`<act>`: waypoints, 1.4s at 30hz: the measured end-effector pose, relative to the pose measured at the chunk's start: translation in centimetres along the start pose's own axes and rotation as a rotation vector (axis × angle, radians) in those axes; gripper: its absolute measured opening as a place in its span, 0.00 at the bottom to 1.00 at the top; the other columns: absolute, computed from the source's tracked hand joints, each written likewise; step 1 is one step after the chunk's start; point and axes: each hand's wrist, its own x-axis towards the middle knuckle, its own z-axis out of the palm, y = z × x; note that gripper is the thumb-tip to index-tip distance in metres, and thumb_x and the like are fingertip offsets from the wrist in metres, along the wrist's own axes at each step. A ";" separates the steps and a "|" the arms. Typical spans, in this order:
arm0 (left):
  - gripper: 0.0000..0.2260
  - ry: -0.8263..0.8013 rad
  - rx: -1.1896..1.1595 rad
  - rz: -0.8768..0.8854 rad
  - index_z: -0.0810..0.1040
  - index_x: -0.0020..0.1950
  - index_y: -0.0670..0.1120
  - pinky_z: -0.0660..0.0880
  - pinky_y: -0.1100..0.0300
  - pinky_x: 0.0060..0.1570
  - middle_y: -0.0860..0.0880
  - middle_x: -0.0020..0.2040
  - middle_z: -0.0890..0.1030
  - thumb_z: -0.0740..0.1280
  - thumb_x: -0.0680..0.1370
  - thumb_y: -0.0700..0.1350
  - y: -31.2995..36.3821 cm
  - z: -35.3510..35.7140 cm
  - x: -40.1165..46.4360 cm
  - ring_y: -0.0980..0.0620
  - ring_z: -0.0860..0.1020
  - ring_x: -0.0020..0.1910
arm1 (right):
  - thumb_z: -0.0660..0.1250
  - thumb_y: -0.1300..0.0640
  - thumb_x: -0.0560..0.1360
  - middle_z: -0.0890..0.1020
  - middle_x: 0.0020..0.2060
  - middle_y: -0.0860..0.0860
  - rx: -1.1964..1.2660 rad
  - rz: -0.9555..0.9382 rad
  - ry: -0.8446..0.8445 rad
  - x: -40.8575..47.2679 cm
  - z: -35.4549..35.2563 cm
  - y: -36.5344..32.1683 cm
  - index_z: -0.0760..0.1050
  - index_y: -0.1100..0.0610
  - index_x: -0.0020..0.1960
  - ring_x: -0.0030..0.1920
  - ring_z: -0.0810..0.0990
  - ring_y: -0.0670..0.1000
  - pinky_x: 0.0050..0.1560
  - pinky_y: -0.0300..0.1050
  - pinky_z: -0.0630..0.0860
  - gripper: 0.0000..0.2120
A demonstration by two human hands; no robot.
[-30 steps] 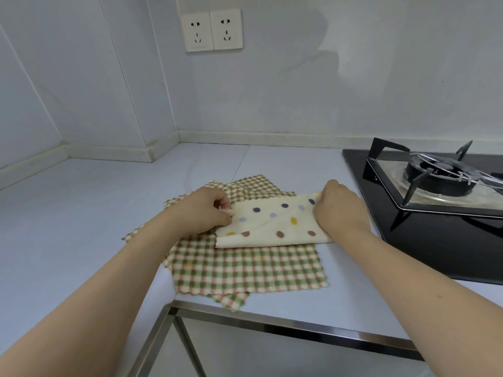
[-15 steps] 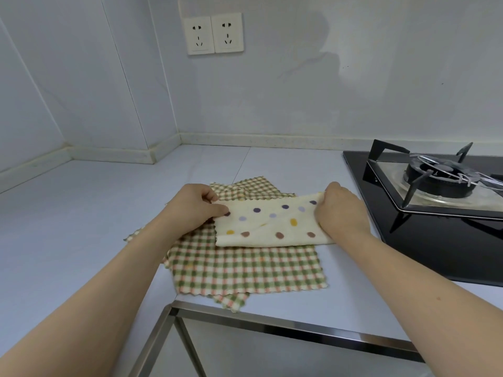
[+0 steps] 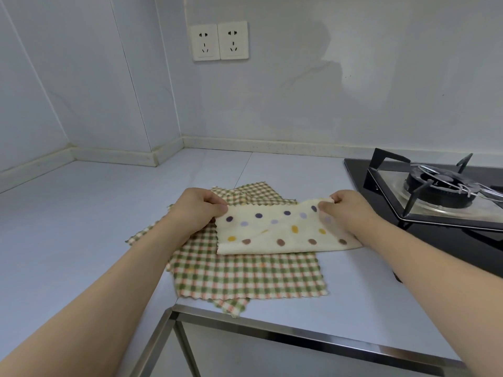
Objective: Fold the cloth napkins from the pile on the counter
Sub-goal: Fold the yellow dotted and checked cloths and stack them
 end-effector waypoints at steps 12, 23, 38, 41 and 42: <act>0.02 0.094 0.155 0.104 0.81 0.42 0.46 0.69 0.63 0.35 0.49 0.38 0.82 0.72 0.74 0.41 -0.3 0.8 0.4 0.53 0.76 0.36 | 0.69 0.59 0.76 0.82 0.45 0.57 0.122 0.053 -0.136 1.2 -1.3 0.0 0.79 0.61 0.47 0.45 0.79 0.54 0.49 0.50 0.76 0.05; 0.05 -0.080 0.336 0.404 0.77 0.46 0.48 0.70 0.68 0.28 0.51 0.44 0.78 0.64 0.77 0.40 3.0 4.0 -1.9 0.61 0.75 0.27 | 0.57 0.49 0.80 0.72 0.60 0.54 -0.548 -0.430 -0.010 -3.5 3.9 -5.5 0.70 0.56 0.61 0.60 0.70 0.57 0.60 0.53 0.69 0.14; 0.24 -0.491 0.660 0.249 0.68 0.55 0.59 0.65 0.55 0.60 0.57 0.56 0.64 0.71 0.67 0.68 1.9 4.0 -2.1 0.54 0.63 0.58 | 0.42 0.39 0.81 0.50 0.79 0.49 -0.649 -0.332 -0.351 -3.6 2.7 -1.1 0.45 0.53 0.79 0.78 0.46 0.46 0.76 0.48 0.42 0.31; 0.29 -0.495 0.724 0.265 0.65 0.58 0.59 0.63 0.56 0.59 0.57 0.57 0.62 0.70 0.65 0.70 1.8 4.1 -2.5 0.54 0.61 0.59 | 0.45 0.35 0.79 0.45 0.79 0.49 -0.715 -0.320 -0.399 -3.7 2.2 -1.0 0.40 0.52 0.79 0.78 0.43 0.47 0.76 0.48 0.40 0.36; 0.29 -0.490 0.760 0.275 0.64 0.59 0.59 0.62 0.56 0.60 0.57 0.58 0.61 0.69 0.66 0.71 1.7 4.3 -2.7 0.54 0.60 0.59 | 0.45 0.32 0.77 0.45 0.79 0.49 -0.724 -0.316 -0.406 -3.7 2.0 -0.9 0.39 0.52 0.79 0.78 0.42 0.47 0.77 0.49 0.40 0.39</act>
